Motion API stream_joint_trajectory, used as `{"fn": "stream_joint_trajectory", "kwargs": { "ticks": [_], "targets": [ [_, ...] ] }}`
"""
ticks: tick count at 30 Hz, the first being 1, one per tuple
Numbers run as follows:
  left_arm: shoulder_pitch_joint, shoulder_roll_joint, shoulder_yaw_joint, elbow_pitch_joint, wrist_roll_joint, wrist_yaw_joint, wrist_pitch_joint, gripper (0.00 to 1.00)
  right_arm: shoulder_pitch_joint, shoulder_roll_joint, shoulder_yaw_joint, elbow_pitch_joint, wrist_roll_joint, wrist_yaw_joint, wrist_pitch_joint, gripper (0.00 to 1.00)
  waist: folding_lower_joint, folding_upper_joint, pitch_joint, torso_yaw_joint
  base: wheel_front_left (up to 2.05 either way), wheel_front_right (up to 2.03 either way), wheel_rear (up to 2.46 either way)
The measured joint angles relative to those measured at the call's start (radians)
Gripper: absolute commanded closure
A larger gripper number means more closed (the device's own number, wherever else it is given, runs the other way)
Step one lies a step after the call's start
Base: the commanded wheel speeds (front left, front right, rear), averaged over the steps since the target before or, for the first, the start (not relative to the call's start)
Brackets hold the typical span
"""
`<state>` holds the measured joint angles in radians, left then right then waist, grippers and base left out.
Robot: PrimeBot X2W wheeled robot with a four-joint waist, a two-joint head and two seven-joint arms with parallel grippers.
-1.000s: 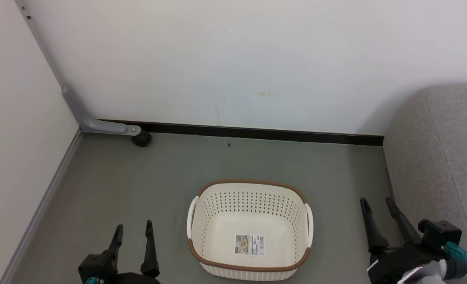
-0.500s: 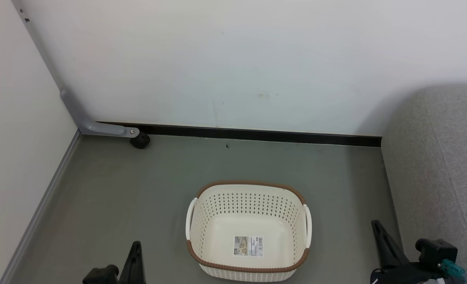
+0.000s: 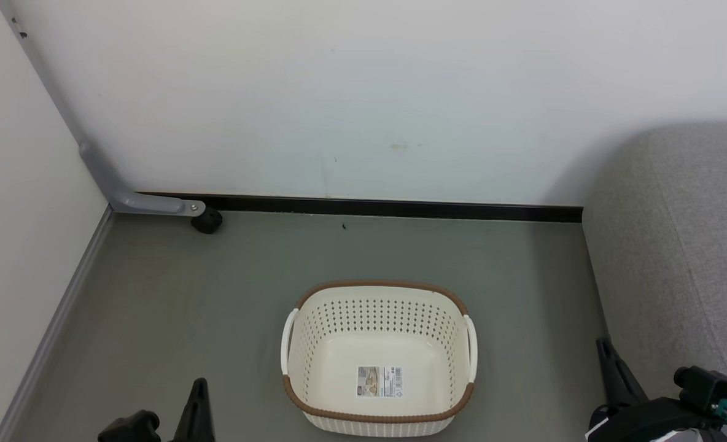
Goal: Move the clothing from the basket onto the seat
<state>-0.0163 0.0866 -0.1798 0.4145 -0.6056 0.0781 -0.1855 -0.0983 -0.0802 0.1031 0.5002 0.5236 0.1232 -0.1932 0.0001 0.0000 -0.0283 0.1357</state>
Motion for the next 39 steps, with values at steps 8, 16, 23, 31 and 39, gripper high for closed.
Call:
{"fn": "stream_joint_trajectory", "kwargs": {
  "ticks": [8,16,23,31,39],
  "targets": [
    [-0.002,-0.003,0.024,-0.006,-0.093,-0.017,0.027,1.00,0.000,0.003,-0.024,-0.016,0.102,0.000,0.028,1.00,0.0000,0.0000,0.003,-0.013,0.00,0.00,0.00],
    [-0.003,-0.009,0.049,-0.016,-0.184,-0.036,0.058,1.00,0.000,0.006,-0.047,-0.035,0.201,0.000,0.061,1.00,0.0000,0.0000,0.005,-0.026,0.00,0.00,0.00],
    [-0.012,-0.012,0.072,-0.025,-0.268,-0.053,0.085,1.00,0.000,0.011,-0.066,-0.049,0.290,0.000,0.085,1.00,0.0000,0.0001,0.008,-0.037,0.00,0.00,0.00],
    [-0.017,-0.017,0.097,-0.035,-0.352,-0.071,0.114,1.00,0.000,0.014,-0.089,-0.070,0.388,0.000,0.114,1.00,0.0000,0.0000,0.011,-0.050,0.00,0.00,0.00],
    [-0.021,-0.020,0.121,-0.048,-0.453,-0.088,0.142,1.00,0.000,0.017,-0.112,-0.087,0.491,0.000,0.141,1.00,0.0000,0.0000,0.014,-0.062,0.00,0.00,0.00]
  ]
}}
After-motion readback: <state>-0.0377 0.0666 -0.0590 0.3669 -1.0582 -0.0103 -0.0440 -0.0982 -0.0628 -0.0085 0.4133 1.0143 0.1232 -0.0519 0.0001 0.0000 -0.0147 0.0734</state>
